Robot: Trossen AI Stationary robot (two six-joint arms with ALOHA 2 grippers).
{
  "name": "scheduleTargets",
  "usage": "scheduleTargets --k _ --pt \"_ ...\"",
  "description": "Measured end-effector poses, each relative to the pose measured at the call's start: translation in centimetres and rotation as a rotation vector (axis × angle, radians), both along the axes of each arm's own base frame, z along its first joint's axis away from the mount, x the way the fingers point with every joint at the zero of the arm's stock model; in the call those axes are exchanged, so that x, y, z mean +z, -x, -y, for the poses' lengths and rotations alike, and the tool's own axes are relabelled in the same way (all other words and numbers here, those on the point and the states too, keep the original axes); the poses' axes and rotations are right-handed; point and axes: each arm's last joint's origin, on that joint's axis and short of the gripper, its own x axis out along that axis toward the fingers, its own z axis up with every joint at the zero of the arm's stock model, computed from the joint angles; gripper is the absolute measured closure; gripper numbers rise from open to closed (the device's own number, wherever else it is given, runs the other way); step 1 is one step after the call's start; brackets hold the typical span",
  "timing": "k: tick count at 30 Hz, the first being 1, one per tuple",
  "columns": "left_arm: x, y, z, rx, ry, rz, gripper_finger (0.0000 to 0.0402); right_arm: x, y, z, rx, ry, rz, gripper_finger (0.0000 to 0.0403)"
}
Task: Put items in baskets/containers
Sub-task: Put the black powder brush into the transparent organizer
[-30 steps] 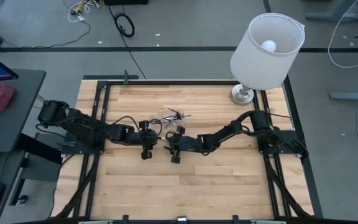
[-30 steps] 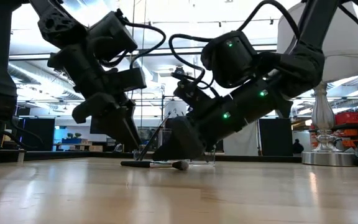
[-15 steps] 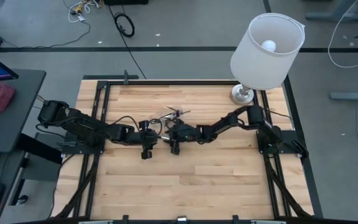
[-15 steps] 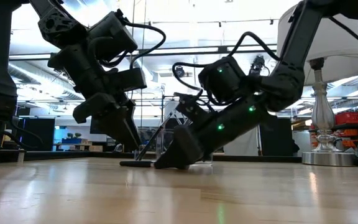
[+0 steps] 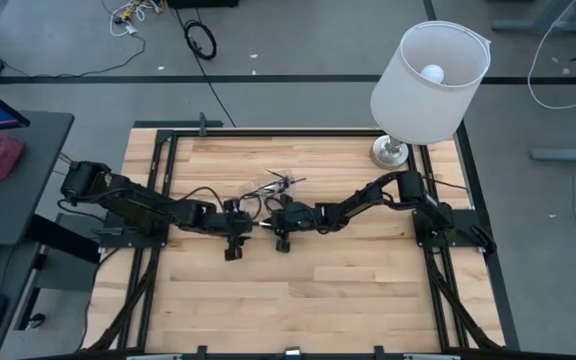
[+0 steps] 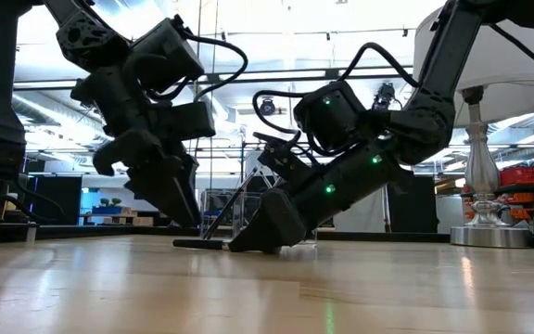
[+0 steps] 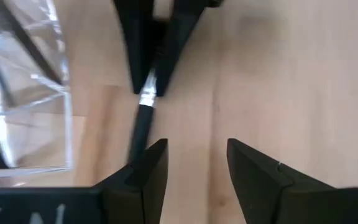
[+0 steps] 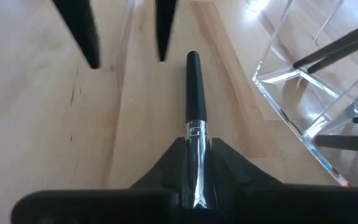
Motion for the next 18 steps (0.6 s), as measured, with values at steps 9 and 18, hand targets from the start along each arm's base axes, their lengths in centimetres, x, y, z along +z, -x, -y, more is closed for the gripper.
scheduleTargets --k 9,18 --pt "-0.4 1.0 2.5 -0.081 0.074 -0.078 0.0232 4.0 1.7 -2.1 -0.055 0.214 -0.163 0.0348" --pt "-0.8 2.6 5.0 -0.131 0.051 -0.157 0.0232 12.0 5.9 -3.4 -0.135 0.335 -0.291 0.0358"
